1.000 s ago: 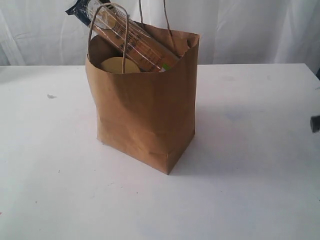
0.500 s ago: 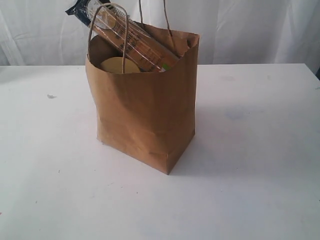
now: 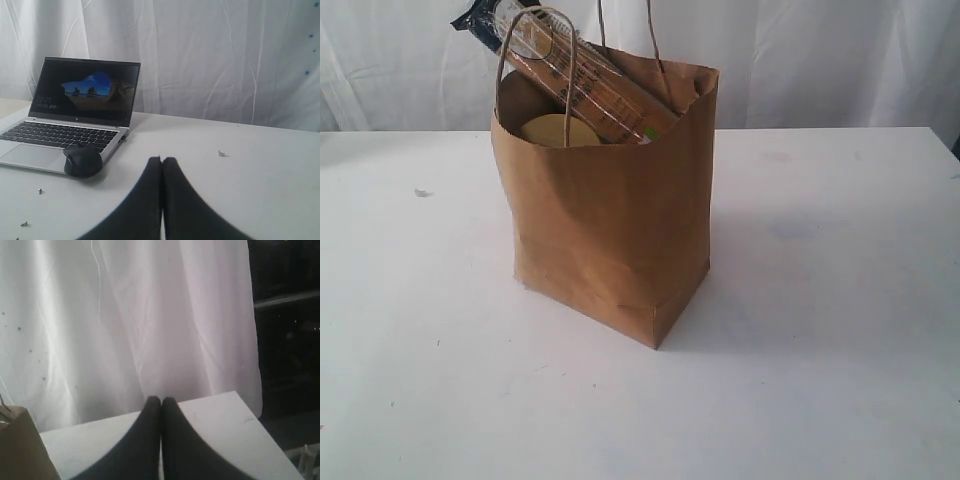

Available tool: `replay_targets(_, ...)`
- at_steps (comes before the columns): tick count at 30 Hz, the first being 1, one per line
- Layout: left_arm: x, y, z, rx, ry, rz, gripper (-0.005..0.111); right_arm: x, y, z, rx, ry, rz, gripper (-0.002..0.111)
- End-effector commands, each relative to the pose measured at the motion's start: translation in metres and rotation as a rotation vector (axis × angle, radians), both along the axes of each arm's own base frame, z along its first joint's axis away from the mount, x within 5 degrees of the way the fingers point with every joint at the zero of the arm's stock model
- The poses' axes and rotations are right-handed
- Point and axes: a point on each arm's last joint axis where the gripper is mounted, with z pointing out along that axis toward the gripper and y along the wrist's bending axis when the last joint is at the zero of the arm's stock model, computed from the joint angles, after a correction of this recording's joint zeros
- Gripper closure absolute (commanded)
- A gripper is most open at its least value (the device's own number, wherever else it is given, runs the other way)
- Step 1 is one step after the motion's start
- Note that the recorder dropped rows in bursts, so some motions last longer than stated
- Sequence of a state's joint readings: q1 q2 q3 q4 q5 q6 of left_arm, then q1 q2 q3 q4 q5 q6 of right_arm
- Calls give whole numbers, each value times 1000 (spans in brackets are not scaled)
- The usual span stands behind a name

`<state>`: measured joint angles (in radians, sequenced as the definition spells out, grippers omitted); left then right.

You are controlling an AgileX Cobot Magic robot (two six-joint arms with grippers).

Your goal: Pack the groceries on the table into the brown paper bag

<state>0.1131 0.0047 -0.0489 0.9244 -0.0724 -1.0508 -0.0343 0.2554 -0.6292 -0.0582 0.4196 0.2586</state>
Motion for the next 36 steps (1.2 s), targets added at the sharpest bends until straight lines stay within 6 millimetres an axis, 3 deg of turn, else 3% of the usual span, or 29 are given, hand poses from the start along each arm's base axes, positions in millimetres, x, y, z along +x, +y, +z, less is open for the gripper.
replay_targets(1,0,-1,1,6,-11,-15,107,-17,1,0,-15,-91,0,108)
replay_targets(3,0,-1,1,6,-11,-15,107,-30,2,5,-92,-205,-6,108)
replay_targets(7,0,-1,1,6,-11,-15,107,-46,4,12,-435,-574,-122,108)
replay_targets(9,0,-1,1,6,-11,-15,107,-41,3,2,-406,-667,-138,108)
replay_targets(11,0,-1,1,6,-11,-15,107,-24,1,-24,-311,-594,-103,108)
replay_targets(17,0,-1,1,6,-10,-14,107,12,1,-142,-95,-173,5,108)
replay_targets(18,0,-1,1,6,-10,-14,107,13,2,-143,-106,-153,7,108)
replay_targets(20,0,-1,1,6,-9,-15,107,14,1,-161,-154,48,8,108)
replay_targets(25,0,-1,1,6,-11,-15,107,14,1,-164,-218,82,9,108)
replay_targets(30,0,-1,1,6,-11,-15,107,11,1,-184,-175,306,30,108)
replay_targets(36,0,-1,1,6,-11,-15,107,11,1,-185,-173,313,31,108)
